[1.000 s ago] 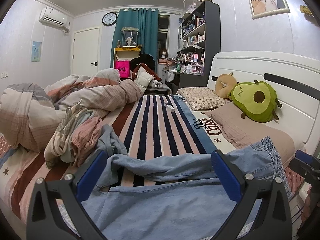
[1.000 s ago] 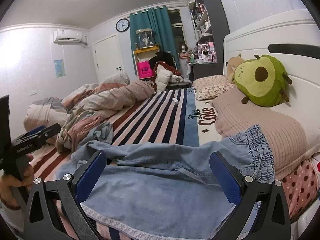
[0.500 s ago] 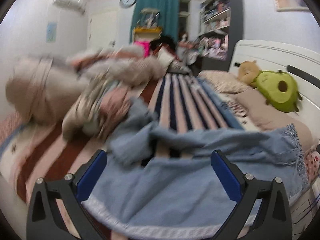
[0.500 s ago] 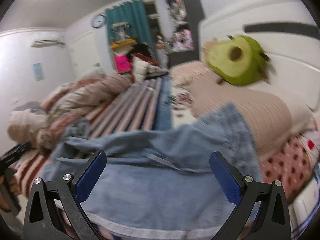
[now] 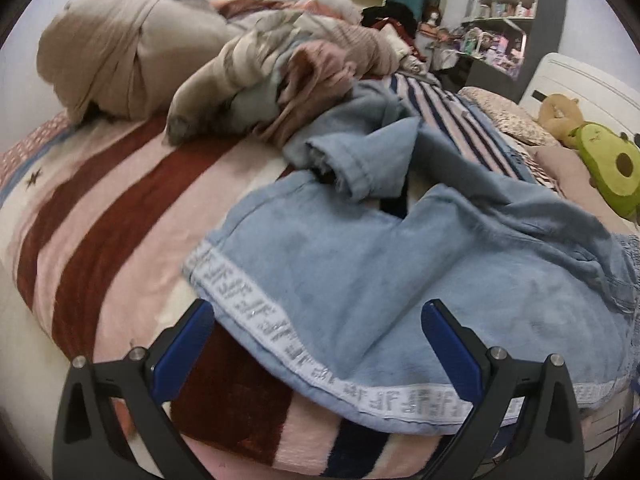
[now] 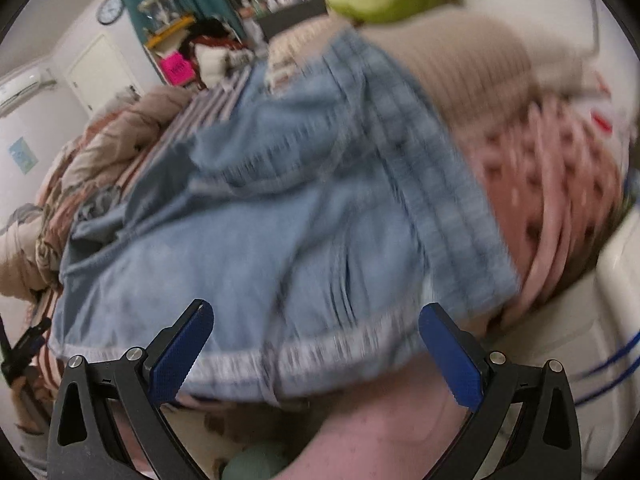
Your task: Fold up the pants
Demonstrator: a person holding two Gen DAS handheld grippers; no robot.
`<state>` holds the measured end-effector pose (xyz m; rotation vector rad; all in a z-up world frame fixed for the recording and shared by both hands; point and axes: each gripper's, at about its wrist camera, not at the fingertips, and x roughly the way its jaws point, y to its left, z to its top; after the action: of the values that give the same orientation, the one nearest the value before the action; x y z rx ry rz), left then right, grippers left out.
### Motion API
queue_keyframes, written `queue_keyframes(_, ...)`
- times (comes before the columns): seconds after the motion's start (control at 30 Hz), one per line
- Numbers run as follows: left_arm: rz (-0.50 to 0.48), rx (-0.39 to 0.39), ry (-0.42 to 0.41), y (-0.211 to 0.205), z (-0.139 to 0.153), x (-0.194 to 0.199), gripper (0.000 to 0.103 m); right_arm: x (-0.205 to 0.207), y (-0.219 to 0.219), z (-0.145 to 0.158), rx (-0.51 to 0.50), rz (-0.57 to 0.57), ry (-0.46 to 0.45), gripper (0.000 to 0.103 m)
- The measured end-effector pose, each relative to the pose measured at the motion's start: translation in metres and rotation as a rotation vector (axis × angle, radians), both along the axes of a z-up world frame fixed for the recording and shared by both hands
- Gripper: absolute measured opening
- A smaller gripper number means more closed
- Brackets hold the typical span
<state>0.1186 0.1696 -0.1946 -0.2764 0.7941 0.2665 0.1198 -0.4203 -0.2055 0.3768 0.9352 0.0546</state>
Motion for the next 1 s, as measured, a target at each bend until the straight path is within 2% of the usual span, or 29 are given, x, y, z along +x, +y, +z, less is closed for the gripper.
queue_keyframes(0.23, 0.031, -0.038, 0.04, 0.004, -0.023, 0.006, 0.102, -0.007, -0.003, -0.035, 0.071, -0.033, 0.089, 0.102)
queue_keyframes(0.4, 0.051, -0.058, 0.013, 0.007, -0.029, 0.012, 0.102, 0.002, -0.003, -0.052, 0.149, -0.032, 0.109, 0.102)
queue_keyframes(0.43, 0.052, -0.065, 0.006, 0.008, -0.028, 0.012, 0.101, 0.004, -0.002, -0.054, 0.163, -0.031, 0.109, 0.099)
queue_keyframes(0.47, 0.053, -0.073, 0.0, 0.009, -0.028, 0.014, 0.098, 0.005, -0.001, -0.055, 0.176, -0.033, 0.102, 0.092)
queue_keyframes(0.5, 0.057, -0.082, -0.006, 0.01, -0.028, 0.016, 0.096, 0.006, -0.001, -0.054, 0.174, -0.042, 0.098, 0.09)
queue_keyframes(0.57, 0.052, -0.091, -0.012, 0.01, -0.026, 0.018, 0.082, 0.007, -0.001, -0.053, 0.18, -0.068, 0.098, 0.089)
queue_keyframes(0.63, 0.037, -0.102, -0.023, 0.009, -0.024, 0.021, 0.072, 0.004, -0.002, -0.051, 0.174, -0.091, 0.094, 0.082)
queue_keyframes(0.7, 0.023, -0.107, -0.028, 0.008, -0.023, 0.025, 0.063, -0.001, -0.002, -0.042, 0.169, -0.103, 0.065, 0.069)
queue_keyframes(0.83, 0.017, -0.13, -0.039, 0.01, -0.023, 0.027, 0.048, -0.001, -0.004, -0.024, 0.181, -0.105, -0.021, 0.053)
queue_keyframes(0.9, 0.017, -0.152, -0.05, 0.012, -0.022, 0.028, 0.037, 0.005, -0.005, -0.023, 0.179, -0.116, -0.021, 0.041)
queue_keyframes(0.93, 0.014, -0.171, -0.061, 0.013, -0.02, 0.028, 0.027, 0.007, -0.006, -0.022, 0.177, -0.12, -0.025, 0.035)
queue_keyframes(0.97, 0.013, -0.172, -0.068, 0.013, -0.019, 0.027, 0.017, 0.009, -0.004, -0.02, 0.165, -0.119, -0.033, 0.024)
queue_keyframes(1.0, 0.016, -0.161, -0.079, 0.013, -0.015, 0.025, 0.01, 0.01, -0.004, -0.018, 0.154, -0.115, -0.037, 0.021)
